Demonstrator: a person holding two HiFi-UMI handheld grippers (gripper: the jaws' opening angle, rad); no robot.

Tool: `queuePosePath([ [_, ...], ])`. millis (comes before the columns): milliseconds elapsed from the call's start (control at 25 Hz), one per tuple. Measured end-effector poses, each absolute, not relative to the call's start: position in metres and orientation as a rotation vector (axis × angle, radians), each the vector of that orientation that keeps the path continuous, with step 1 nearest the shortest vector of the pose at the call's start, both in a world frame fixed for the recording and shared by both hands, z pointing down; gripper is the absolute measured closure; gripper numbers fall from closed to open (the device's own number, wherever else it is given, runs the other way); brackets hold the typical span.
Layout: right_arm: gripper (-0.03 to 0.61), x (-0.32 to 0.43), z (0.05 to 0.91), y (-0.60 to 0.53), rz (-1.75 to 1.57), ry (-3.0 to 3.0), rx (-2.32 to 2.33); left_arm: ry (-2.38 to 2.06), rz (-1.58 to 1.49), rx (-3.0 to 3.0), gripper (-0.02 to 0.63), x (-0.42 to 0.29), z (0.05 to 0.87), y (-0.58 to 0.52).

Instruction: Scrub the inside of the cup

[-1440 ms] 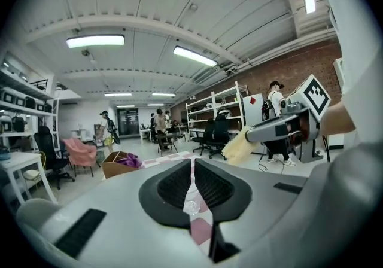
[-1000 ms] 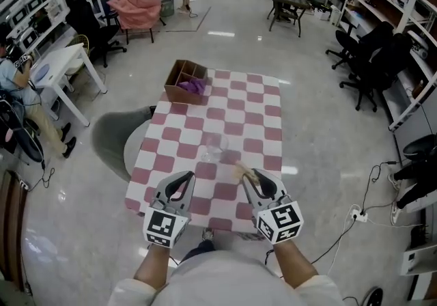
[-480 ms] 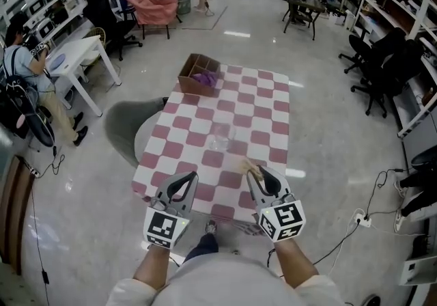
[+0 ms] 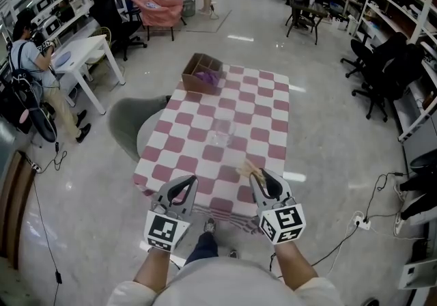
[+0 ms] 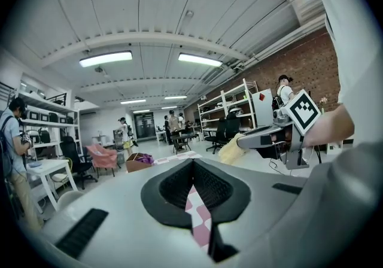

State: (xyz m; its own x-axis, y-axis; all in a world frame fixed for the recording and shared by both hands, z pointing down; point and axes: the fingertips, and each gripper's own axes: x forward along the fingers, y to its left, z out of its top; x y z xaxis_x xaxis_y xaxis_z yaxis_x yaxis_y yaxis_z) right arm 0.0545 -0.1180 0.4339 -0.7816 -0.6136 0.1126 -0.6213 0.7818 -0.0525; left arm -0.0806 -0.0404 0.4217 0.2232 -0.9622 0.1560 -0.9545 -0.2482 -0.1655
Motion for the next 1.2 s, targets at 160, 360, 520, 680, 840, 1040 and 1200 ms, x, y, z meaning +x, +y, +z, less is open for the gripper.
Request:
queuePosePath([
  [160,0.472,0.059,0.434,-0.110,0.128,-2.884,1.004,1.907,-0.353,-2.425,0.581,-0.078,0.421,-0.033],
  [360,0.472,0.066,0.437,-0.106,0.138,-2.885,1.006,1.909,-0.370,-2.428,0.581,-0.073,0.420,-0.027],
  [520,0.472,0.068,0.437,-0.105,0.146,-2.890,1.014,1.907,-0.380,-2.427,0.581,-0.070,0.421,-0.024],
  [680,0.472,0.069,0.439,-0.104,0.151,-2.891,1.013,1.910,-0.369,-2.413,0.581,-0.071,0.420,-0.025],
  [840,0.472,0.070,0.441,-0.103,0.159,-2.893,1.012,1.915,-0.363,-2.412,0.581,-0.070,0.420,-0.025],
  [1040,0.472,0.072,0.443,-0.102,0.171,-2.893,1.007,1.917,-0.375,-2.416,0.581,-0.066,0.423,-0.023],
  [1200,0.472,0.073,0.439,-0.101,0.167,-2.900,1.008,1.913,-0.378,-2.412,0.581,-0.064,0.420,-0.023],
])
